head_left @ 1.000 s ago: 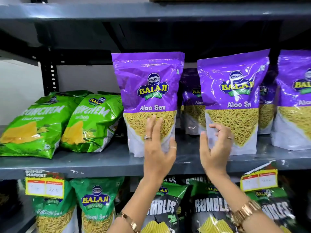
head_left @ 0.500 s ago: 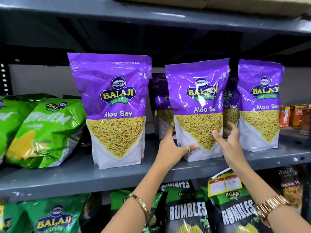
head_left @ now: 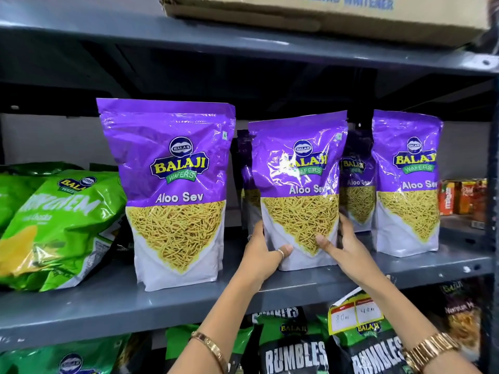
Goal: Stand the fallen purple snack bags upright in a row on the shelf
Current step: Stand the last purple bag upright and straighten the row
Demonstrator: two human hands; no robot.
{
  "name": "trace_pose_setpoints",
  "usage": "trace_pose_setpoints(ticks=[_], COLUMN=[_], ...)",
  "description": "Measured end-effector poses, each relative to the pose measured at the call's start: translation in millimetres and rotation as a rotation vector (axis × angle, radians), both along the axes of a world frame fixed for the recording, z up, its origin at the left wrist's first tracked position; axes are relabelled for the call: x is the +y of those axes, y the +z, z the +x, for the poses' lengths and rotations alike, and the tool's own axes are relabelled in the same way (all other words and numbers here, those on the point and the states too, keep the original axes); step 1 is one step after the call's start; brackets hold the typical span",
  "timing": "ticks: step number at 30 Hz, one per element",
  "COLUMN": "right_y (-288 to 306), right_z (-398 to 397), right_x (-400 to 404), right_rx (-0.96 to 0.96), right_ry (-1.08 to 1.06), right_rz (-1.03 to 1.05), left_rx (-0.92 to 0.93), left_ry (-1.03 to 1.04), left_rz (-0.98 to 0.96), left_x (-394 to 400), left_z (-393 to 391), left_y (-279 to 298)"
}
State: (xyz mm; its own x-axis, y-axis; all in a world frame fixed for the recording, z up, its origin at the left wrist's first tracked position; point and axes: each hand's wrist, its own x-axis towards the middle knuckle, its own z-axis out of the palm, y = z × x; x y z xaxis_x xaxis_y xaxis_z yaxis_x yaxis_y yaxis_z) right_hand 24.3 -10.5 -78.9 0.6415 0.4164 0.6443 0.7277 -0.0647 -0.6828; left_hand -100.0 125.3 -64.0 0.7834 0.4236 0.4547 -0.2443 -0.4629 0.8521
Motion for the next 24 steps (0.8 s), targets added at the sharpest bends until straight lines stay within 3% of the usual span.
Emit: trace_pose_setpoints(ticks=[3, 6, 11, 14, 18, 24], right_y=[-2, 2, 14, 16, 12, 6], right_z=[1, 4, 42, 76, 105, 117], right_x=[-5, -26, -87, -121, -140, -143], right_rx=[0.015, -0.042, -0.119, -0.005, 0.208, 0.186], right_ry=[0.026, -0.193, -0.558, -0.579, -0.443, -0.432], right_rz=[0.102, 0.375, 0.428, 0.309, 0.261, 0.051], left_rx=[-0.145, -0.42, -0.366, -0.165, 0.143, 0.242], left_ry=[0.152, 0.348, 0.193, 0.068, -0.088, -0.072], left_rz=[0.196, 0.526, 0.755, 0.74, 0.537, 0.389], left_x=[-8, -26, -76, -101, -129, -147], left_z=[-2, 8, 47, 75, 117, 149], left_y=[0, -4, -4, 5, 10, 0])
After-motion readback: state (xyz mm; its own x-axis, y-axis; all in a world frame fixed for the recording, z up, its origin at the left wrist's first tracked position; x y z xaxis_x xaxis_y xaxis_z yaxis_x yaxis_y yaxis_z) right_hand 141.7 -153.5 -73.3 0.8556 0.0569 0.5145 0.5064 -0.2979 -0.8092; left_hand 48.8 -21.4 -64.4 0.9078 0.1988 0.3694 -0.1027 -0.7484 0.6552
